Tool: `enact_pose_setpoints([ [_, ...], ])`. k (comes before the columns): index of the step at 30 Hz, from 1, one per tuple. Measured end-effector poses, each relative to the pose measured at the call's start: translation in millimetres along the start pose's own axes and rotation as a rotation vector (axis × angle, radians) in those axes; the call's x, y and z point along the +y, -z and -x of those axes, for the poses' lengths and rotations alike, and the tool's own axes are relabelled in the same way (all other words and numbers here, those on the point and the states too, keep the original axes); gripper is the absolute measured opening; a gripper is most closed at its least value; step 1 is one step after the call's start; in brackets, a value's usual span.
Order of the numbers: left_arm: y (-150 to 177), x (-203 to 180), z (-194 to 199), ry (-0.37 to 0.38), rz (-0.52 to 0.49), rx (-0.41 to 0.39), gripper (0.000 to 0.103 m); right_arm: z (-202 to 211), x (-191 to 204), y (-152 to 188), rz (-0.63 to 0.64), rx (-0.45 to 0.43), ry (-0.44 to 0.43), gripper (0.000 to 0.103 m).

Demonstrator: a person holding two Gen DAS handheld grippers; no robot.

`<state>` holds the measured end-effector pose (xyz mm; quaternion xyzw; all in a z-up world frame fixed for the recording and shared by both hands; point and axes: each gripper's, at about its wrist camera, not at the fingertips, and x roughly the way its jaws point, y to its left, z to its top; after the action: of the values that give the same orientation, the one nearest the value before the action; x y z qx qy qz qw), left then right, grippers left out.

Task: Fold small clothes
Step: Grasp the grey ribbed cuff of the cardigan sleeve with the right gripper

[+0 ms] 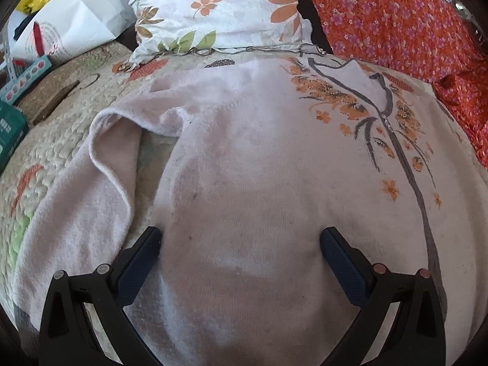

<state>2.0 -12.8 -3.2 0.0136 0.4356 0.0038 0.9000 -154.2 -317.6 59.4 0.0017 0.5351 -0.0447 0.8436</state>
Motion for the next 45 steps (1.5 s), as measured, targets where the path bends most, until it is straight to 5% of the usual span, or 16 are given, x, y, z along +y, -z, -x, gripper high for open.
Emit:
enact_pose_setpoints([
  [6, -18, 4, 7, 0.055, -0.009, 0.044, 0.103, 58, -100, -56, -0.233, -0.154, 0.123, 0.004],
  [10, -42, 24, 31, 0.118, 0.051, -0.02, 0.103, 59, -189, -96, -0.405, -0.146, 0.315, 0.004],
  [14, -48, 44, 43, 0.12, 0.041, -0.073, 0.103, 45, -241, -106, -0.581, -0.094, 0.369, 0.004],
  [18, -47, 67, 34, 0.131, 0.128, -0.007, 0.103, 30, -266, -102, -0.692, -0.032, 0.365, 0.018],
  [20, -46, 79, 28, 0.191, 0.211, 0.035, 0.103, 40, -276, -92, -0.74, -0.085, 0.372, 0.044],
  [25, -48, 88, 27, 0.275, 0.332, 0.066, 0.103, 71, -281, -37, -0.896, -0.234, 0.099, 0.052],
  [28, -48, 79, 29, 0.307, 0.337, 0.067, 0.103, 67, -268, -21, -0.845, -0.211, 0.072, 0.058],
  [33, -46, 60, 23, 0.327, 0.294, 0.093, 0.103, 29, -235, -30, -0.537, -0.102, 0.32, 0.072],
  [36, -42, 58, 17, 0.337, 0.291, 0.117, 0.103, -4, -224, -37, -0.397, 0.012, 0.432, 0.065],
  [37, -41, 59, 15, 0.336, 0.293, 0.125, 0.103, -9, -224, -40, -0.383, 0.038, 0.422, 0.018],
  [38, -40, 60, 13, 0.333, 0.301, 0.13, 0.103, -8, -228, -45, -0.402, 0.045, 0.387, 0.006],
  [42, -41, 63, 7, 0.34, 0.329, 0.143, 0.103, 31, -266, -68, -0.588, -0.107, 0.36, 0.007],
  [45, -42, 61, 4, 0.345, 0.329, 0.151, 0.103, 56, -300, -69, -0.743, -0.162, 0.393, 0.024],
])
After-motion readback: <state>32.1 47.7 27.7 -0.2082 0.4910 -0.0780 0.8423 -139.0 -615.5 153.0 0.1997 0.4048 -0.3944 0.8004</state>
